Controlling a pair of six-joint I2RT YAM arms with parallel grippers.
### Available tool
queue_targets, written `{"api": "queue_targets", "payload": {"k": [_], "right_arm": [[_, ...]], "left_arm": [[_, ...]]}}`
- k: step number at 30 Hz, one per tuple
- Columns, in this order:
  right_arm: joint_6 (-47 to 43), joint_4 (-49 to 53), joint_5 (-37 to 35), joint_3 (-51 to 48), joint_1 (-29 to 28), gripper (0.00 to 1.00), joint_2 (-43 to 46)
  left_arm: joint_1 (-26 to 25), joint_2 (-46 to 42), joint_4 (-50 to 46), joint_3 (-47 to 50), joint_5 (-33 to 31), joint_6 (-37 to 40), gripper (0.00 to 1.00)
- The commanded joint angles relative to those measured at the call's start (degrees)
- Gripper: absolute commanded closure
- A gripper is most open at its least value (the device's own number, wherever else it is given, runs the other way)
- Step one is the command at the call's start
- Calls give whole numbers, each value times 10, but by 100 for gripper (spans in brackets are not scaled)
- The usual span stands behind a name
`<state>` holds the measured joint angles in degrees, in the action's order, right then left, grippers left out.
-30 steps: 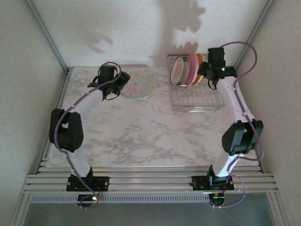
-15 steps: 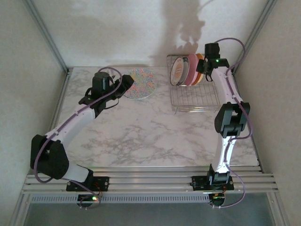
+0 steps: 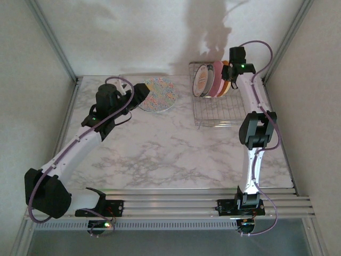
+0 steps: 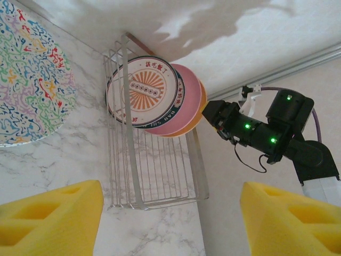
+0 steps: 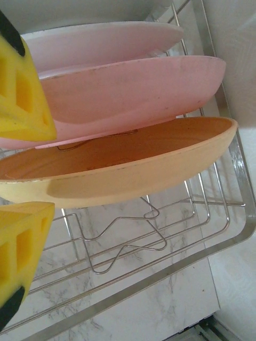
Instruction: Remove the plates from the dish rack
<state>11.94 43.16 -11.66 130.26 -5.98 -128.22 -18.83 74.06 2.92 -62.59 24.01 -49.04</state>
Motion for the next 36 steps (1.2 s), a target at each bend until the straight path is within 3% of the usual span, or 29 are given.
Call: {"api": "queue_targets", "payload": {"k": [1,22,36], "right_arm": [[-12,17,-20,35,6,66,-20],[-23,9,-8,68,13,68,-64],[-37,9,-22,67,12,82,-66]], "left_arm": [[-4,-11,9,2,-2,10,32],[-8,-42,61,-23,-3,17,33],[-8,-43,60,-23,-8,13,33]]}}
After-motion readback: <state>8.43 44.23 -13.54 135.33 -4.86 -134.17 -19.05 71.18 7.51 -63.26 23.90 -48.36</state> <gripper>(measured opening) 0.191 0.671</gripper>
